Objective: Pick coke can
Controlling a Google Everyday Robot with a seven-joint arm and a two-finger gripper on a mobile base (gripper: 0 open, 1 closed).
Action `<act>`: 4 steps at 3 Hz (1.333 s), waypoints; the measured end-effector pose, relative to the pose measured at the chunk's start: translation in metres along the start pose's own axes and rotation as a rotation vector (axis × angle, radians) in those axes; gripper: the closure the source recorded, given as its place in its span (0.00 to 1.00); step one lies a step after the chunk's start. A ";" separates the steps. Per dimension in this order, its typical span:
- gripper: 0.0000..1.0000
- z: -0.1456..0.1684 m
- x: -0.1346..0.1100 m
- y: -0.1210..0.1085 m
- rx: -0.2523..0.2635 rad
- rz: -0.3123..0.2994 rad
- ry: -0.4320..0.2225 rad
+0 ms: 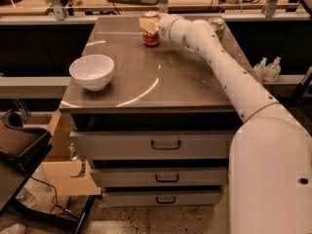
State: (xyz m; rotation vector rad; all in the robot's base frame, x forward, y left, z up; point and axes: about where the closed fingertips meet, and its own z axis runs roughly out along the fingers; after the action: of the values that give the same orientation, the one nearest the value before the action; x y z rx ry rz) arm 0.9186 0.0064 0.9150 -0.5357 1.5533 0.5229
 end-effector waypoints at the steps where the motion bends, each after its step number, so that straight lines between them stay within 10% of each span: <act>1: 1.00 0.001 0.001 0.002 -0.002 0.000 0.001; 4: 1.00 0.003 0.002 0.005 -0.013 0.014 -0.005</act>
Offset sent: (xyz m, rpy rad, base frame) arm 0.0000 0.0019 -0.0006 0.0001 0.0008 0.0023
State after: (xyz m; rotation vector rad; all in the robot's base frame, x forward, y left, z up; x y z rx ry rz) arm 0.9178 0.0117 0.9132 -0.5334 1.5509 0.5444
